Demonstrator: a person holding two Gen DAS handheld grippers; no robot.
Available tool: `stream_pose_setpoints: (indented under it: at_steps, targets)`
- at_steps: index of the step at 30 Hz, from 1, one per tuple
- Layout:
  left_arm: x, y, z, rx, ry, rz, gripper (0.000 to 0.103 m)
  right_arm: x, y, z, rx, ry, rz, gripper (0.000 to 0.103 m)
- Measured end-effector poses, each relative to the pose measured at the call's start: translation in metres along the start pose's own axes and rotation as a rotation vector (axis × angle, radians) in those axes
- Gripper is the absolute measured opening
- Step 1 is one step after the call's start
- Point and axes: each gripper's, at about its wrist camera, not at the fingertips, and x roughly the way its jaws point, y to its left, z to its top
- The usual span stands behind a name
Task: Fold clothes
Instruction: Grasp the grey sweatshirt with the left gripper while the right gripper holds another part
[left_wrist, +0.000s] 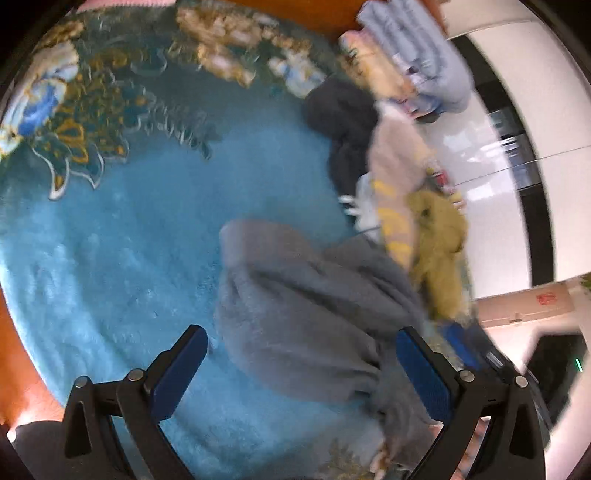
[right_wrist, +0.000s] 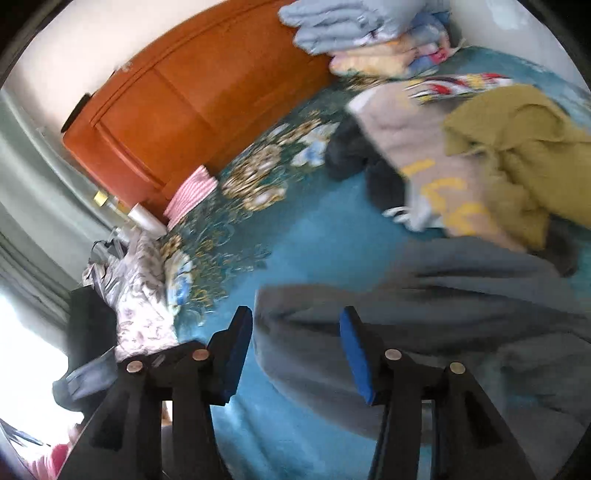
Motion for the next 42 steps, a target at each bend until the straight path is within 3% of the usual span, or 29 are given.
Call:
stream_pose_setpoints:
  at_steps: [4, 8, 11, 15, 17, 19, 22, 25, 27, 29, 30, 32, 38, 40, 42]
  targets:
    - [0.014, 0.014, 0.006, 0.000, 0.015, 0.050, 0.102, -0.058, -0.055, -0.042, 0.093, -0.072, -0.046, 0.052]
    - [0.021, 0.033, 0.011, -0.028, 0.027, 0.060, 0.102, -0.132, -0.127, -0.127, 0.246, -0.081, -0.217, 0.054]
    - [0.033, 0.039, 0.014, -0.043, 0.049, 0.051, 0.096, -0.179, -0.176, -0.199, 0.486, -0.058, -0.308, 0.054]
    - [0.052, 0.036, 0.010, -0.061, 0.084, 0.045, 0.077, -0.214, -0.216, -0.275, 0.774, -0.095, -0.299, 0.054]
    - [0.060, 0.037, 0.007, -0.096, 0.103, 0.042, 0.069, -0.222, -0.232, -0.303, 0.913, -0.175, -0.289, 0.054]
    - [0.066, 0.038, 0.005, -0.118, 0.112, 0.047, 0.054, -0.225, -0.247, -0.328, 1.079, -0.287, -0.278, 0.054]
    - [0.067, 0.040, 0.006, -0.154, 0.103, 0.046, 0.046, -0.223, -0.258, -0.341, 1.187, -0.424, -0.208, 0.054]
    - [0.068, 0.042, 0.008, -0.191, 0.104, 0.045, 0.029, -0.219, -0.262, -0.330, 1.156, -0.469, -0.193, 0.054]
    - [0.066, 0.040, 0.009, -0.199, 0.099, 0.050, 0.024, -0.218, -0.262, -0.320, 1.130, -0.497, -0.185, 0.054]
    - [0.062, 0.036, 0.010, -0.190, 0.081, 0.061, 0.021, -0.218, -0.268, -0.313, 1.149, -0.508, -0.215, 0.039]
    - [0.057, 0.031, 0.011, -0.179, 0.064, 0.066, 0.019, -0.219, -0.272, -0.311, 1.171, -0.506, -0.217, 0.009]
    - [0.042, 0.020, 0.015, -0.144, 0.014, 0.060, 0.017, -0.224, -0.276, -0.306, 1.206, -0.517, -0.212, 0.005]
    - [-0.063, -0.022, 0.025, 0.041, -0.163, -0.063, 0.015, -0.321, -0.210, -0.254, 0.957, -0.608, -0.154, 0.003]
    - [-0.080, -0.026, 0.030, 0.102, -0.192, -0.029, 0.015, -0.354, -0.181, -0.236, 0.837, -0.622, -0.213, 0.003]
    - [-0.073, -0.024, 0.035, 0.116, -0.175, 0.021, 0.015, -0.357, -0.186, -0.220, 0.823, -0.599, -0.234, 0.003]
